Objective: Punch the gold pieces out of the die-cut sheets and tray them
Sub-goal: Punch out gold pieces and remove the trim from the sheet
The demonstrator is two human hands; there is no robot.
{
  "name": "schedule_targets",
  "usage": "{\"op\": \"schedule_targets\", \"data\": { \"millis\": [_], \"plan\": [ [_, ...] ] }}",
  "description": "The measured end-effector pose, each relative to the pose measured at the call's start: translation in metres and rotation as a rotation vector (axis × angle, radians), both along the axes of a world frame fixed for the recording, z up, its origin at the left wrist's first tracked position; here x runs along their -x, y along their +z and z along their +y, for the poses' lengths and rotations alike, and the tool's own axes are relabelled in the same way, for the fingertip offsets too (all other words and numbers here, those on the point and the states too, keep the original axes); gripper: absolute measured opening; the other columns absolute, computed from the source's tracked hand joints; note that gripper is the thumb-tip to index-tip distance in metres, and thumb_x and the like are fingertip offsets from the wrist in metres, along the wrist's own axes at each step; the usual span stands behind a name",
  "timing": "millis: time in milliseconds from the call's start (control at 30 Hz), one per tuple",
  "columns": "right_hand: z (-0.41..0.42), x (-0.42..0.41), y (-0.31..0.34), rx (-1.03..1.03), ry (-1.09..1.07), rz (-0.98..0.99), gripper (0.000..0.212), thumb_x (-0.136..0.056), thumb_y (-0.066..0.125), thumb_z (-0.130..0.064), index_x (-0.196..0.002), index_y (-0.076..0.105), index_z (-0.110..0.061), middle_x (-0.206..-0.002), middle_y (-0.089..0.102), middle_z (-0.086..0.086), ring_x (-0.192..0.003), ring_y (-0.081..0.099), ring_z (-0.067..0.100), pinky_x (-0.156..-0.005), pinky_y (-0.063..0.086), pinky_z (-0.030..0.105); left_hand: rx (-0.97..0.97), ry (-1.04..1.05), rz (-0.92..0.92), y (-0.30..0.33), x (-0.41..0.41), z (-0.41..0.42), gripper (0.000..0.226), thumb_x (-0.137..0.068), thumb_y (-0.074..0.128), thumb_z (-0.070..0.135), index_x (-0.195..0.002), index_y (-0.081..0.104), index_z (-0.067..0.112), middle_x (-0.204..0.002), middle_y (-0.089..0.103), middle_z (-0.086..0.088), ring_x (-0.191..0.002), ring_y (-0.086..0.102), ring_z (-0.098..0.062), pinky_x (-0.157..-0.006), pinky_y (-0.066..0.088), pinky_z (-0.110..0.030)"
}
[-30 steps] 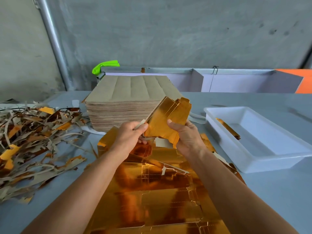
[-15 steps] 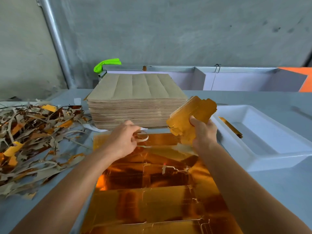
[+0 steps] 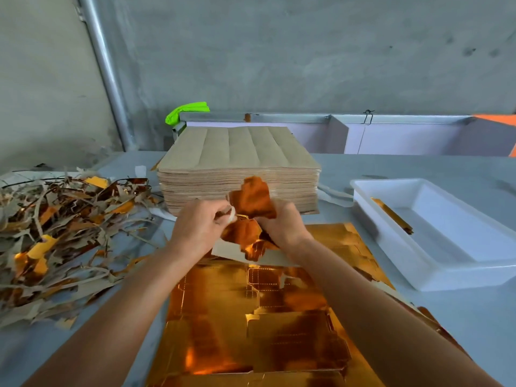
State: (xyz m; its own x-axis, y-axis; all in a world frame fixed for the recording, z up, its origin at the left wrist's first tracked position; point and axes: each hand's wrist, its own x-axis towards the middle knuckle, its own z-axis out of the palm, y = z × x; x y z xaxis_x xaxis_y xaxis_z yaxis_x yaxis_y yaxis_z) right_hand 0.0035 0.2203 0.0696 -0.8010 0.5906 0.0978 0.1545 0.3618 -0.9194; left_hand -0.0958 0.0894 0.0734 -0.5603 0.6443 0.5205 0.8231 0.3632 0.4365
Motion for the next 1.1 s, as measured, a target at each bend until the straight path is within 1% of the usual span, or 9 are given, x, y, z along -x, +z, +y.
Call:
{"op": "schedule_targets", "data": {
  "millis": [167,267,400,567,633,733,900,1000,1100],
  "plan": [
    [-0.012,-0.006,-0.006,0.138,0.09,0.064,0.015,-0.098,0.051,-0.016,-0.099,0.064,-0.009,-0.082,0.066,0.013,-0.072,0.064,0.024,-0.074,0.055,0.033,-0.044,0.063,-0.019,-0.009,0.002,0.003,0.009,-0.083,0.072,0.014,-0.076,0.067,0.013,-0.067,0.061,0.002,-0.06,0.05,-0.011,-0.052,0.032,-0.022],
    [-0.014,-0.011,-0.007,0.237,0.109,0.068,0.015,-0.099,0.049,-0.022,-0.098,0.062,-0.014,-0.091,0.07,0.018,-0.082,0.069,0.03,-0.078,0.059,0.036,-0.124,0.134,-0.101,-0.01,0.003,0.004,0.01,-0.083,0.072,0.018,-0.078,0.069,0.009,-0.074,0.066,-0.001,-0.067,0.057,-0.017,-0.057,0.042,-0.028],
    [-0.011,-0.014,-0.007,0.291,0.09,-0.027,0.018,-0.1,0.046,-0.029,-0.103,0.061,-0.019,-0.089,0.071,0.009,-0.078,0.071,0.021,-0.07,0.057,0.031,-0.151,0.126,-0.148,-0.009,0.002,0.004,0.015,-0.084,0.071,0.021,-0.087,0.071,0.006,-0.079,0.069,-0.006,-0.074,0.062,-0.022,-0.067,0.049,-0.034],
    [-0.007,-0.013,-0.005,0.092,0.018,-0.021,0.021,-0.1,0.044,-0.02,-0.1,0.061,-0.008,-0.097,0.068,0.016,-0.092,0.066,0.029,-0.09,0.053,0.044,-0.118,0.019,0.125,0.0,-0.002,-0.003,0.011,-0.079,0.072,0.006,-0.09,0.073,0.008,-0.089,0.07,-0.006,-0.088,0.06,-0.028,-0.076,0.05,-0.043],
    [-0.007,-0.014,-0.002,0.054,-0.015,-0.013,0.021,-0.1,0.044,-0.02,-0.099,0.062,-0.009,-0.096,0.068,0.014,-0.092,0.065,0.026,-0.092,0.051,0.043,-0.094,-0.027,0.244,0.005,-0.005,-0.004,0.011,-0.075,0.075,0.004,-0.086,0.073,0.007,-0.086,0.068,-0.007,-0.086,0.056,-0.03,-0.071,0.047,-0.041],
    [-0.008,-0.016,0.003,0.073,0.096,0.071,0.029,-0.099,0.048,-0.023,-0.096,0.058,0.004,-0.092,0.063,0.025,-0.086,0.062,0.035,-0.088,0.051,0.046,-0.062,-0.063,0.319,0.007,-0.009,0.0,0.01,-0.074,0.076,0.001,-0.083,0.073,0.004,-0.082,0.067,-0.01,-0.084,0.055,-0.032,-0.069,0.047,-0.042],
    [-0.015,-0.015,0.004,-0.11,0.107,0.09,0.018,-0.089,0.065,-0.013,-0.075,0.061,-0.002,-0.069,0.063,0.013,-0.063,0.058,0.028,-0.067,0.053,0.036,-0.104,-0.113,0.347,0.009,-0.019,0.007,0.01,-0.073,0.075,-0.003,-0.081,0.073,0.002,-0.08,0.067,-0.013,-0.082,0.056,-0.034,-0.068,0.048,-0.041],
    [-0.01,-0.013,0.0,-0.13,0.003,0.051,0.013,-0.088,0.065,-0.007,-0.076,0.065,-0.001,-0.076,0.067,0.013,-0.067,0.061,0.026,-0.062,0.052,0.029,-0.143,-0.162,0.389,0.009,-0.021,0.006,0.02,-0.072,0.075,-0.007,-0.09,0.073,-0.001,-0.087,0.07,-0.015,-0.083,0.063,-0.034,-0.071,0.054,-0.04],
    [-0.001,-0.015,-0.001,-0.01,-0.02,0.023,0.009,-0.088,0.064,-0.005,-0.085,0.067,-0.013,-0.087,0.069,0.006,-0.08,0.064,0.015,-0.07,0.049,0.021,-0.252,-0.13,0.231,0.006,-0.014,-0.004,0.025,-0.082,0.066,-0.004,-0.105,0.07,0.002,-0.092,0.071,-0.01,-0.082,0.067,-0.027,-0.072,0.057,-0.041]
  ]
}}
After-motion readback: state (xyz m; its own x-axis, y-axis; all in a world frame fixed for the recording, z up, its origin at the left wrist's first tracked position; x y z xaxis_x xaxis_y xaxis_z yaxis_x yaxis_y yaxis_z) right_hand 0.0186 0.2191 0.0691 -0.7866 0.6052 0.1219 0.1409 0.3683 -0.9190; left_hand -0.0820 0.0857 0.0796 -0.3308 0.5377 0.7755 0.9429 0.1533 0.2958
